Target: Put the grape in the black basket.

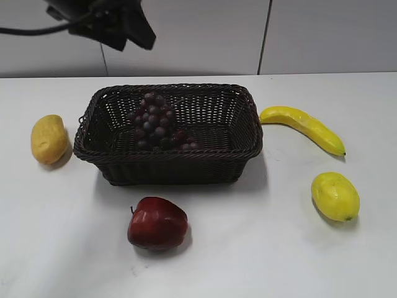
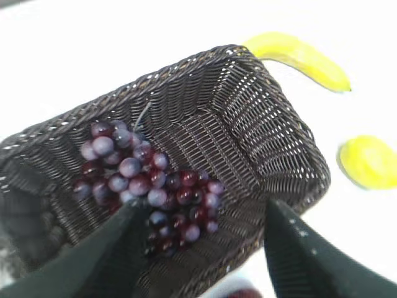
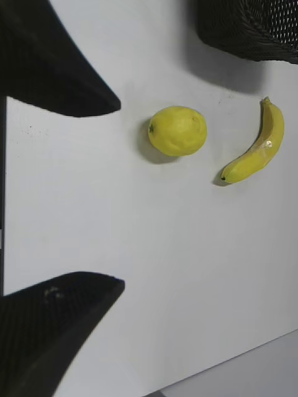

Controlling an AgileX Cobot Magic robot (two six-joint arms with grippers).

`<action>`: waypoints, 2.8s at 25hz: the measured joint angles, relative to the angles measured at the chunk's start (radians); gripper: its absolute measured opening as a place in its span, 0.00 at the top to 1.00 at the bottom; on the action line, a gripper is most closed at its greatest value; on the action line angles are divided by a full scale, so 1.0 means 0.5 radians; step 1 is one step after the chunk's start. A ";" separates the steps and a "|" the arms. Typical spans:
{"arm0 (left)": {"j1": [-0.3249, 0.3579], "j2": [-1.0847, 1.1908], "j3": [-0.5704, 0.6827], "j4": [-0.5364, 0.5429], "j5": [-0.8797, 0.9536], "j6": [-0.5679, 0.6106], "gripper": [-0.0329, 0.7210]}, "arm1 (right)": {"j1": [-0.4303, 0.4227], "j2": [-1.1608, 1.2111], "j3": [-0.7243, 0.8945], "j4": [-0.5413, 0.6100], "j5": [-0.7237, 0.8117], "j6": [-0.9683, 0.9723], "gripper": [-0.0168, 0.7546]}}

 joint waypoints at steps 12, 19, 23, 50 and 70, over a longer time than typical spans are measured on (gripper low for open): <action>0.000 -0.509 -0.015 0.710 0.504 -0.265 0.22 | 0.000 0.000 0.000 0.000 0.000 0.000 0.21; 0.000 -0.702 0.298 0.927 0.508 -0.363 0.22 | 0.000 0.000 0.000 0.000 0.000 0.000 0.21; 0.000 -0.847 0.611 1.001 0.510 -0.423 0.22 | 0.000 0.000 0.000 0.000 0.000 0.000 0.21; 0.000 -2.136 2.100 0.817 0.371 -0.476 0.12 | 0.000 0.000 0.000 0.000 0.000 0.000 0.21; 0.000 -2.167 2.161 0.799 0.237 -0.472 0.22 | 0.000 0.000 0.000 0.000 0.000 0.000 0.21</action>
